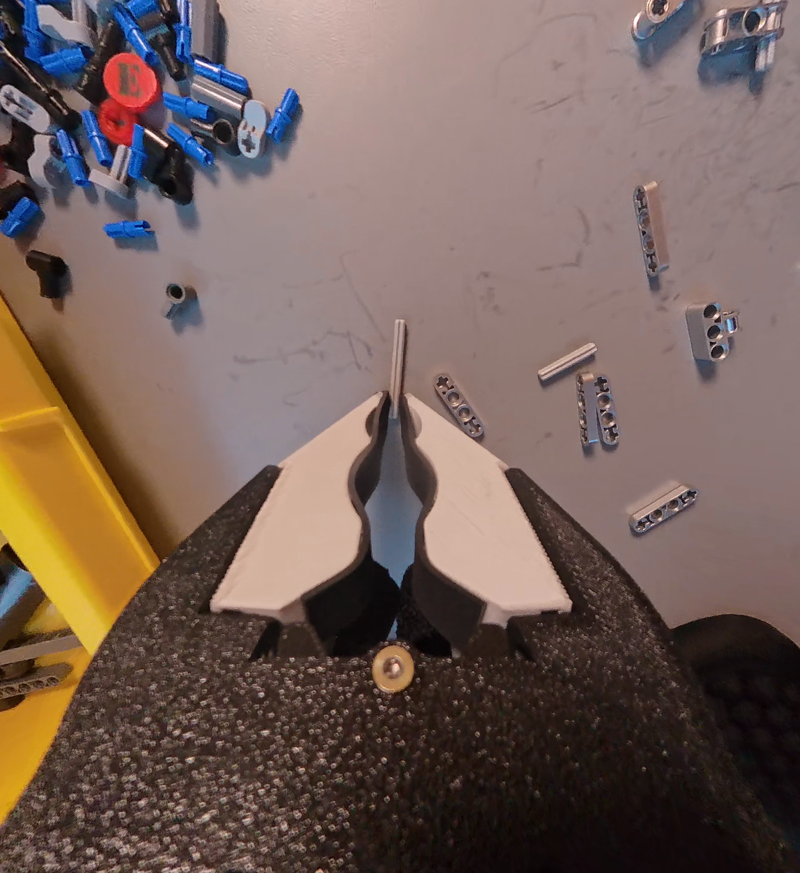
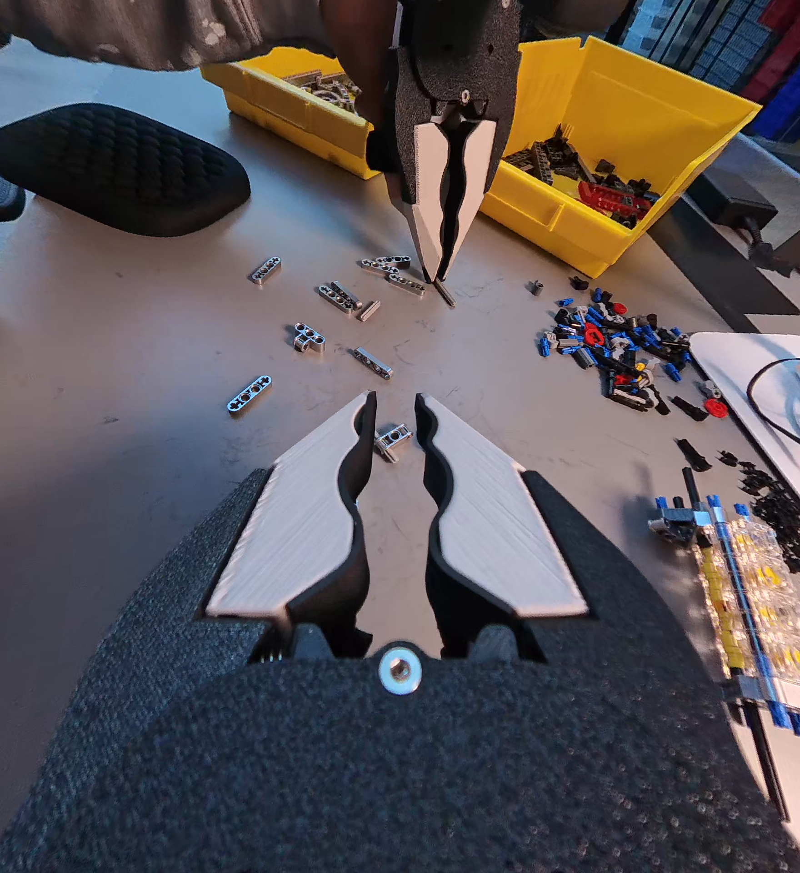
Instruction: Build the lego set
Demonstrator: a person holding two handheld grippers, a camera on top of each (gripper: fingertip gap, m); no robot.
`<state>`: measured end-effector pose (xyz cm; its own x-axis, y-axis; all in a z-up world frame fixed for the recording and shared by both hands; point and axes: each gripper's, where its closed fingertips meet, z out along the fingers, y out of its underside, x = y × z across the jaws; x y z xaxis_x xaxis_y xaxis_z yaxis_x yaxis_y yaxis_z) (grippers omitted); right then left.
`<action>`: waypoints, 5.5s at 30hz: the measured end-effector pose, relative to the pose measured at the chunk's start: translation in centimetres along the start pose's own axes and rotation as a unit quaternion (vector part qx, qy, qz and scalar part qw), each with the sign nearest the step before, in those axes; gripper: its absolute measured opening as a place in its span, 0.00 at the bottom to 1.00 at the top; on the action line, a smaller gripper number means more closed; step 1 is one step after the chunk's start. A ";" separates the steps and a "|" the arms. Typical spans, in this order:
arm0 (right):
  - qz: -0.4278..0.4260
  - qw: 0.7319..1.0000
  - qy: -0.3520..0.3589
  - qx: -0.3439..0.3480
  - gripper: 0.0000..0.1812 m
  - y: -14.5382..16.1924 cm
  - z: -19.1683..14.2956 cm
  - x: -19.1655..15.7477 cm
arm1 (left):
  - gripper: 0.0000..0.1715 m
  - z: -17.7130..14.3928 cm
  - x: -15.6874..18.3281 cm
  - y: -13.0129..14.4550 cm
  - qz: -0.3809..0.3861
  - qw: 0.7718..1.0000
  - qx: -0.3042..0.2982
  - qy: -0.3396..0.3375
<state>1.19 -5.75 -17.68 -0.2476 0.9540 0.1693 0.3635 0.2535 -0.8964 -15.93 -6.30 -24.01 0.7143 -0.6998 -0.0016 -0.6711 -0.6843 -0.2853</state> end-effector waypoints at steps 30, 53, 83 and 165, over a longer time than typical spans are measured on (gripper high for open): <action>-0.126 0.991 -0.010 0.048 0.03 -2.5 0.0 -3.2 | 0.01 -4.4 14.1 -10.4 0.158 0.962 0.182 0.129; -0.102 0.994 -0.002 0.024 0.00 -1.4 -0.1 -2.0 | 0.01 -4.4 12.2 -9.8 0.117 0.967 0.205 0.099; -0.042 0.999 0.000 0.014 0.00 -0.5 -0.7 -0.4 | 0.01 1.4 27.8 -5.8 0.293 0.916 0.195 0.194; -0.102 0.989 -0.052 0.089 0.01 -4.7 -2.4 -4.1 | 0.10 -7.1 15.2 -9.8 0.047 0.907 0.376 0.185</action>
<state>2.65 -10.51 -13.13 -0.3933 0.8622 0.3194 0.1349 0.3978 -0.9075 0.14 -11.68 -14.41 0.4521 -0.8641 0.2212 -0.3008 -0.3812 -0.8742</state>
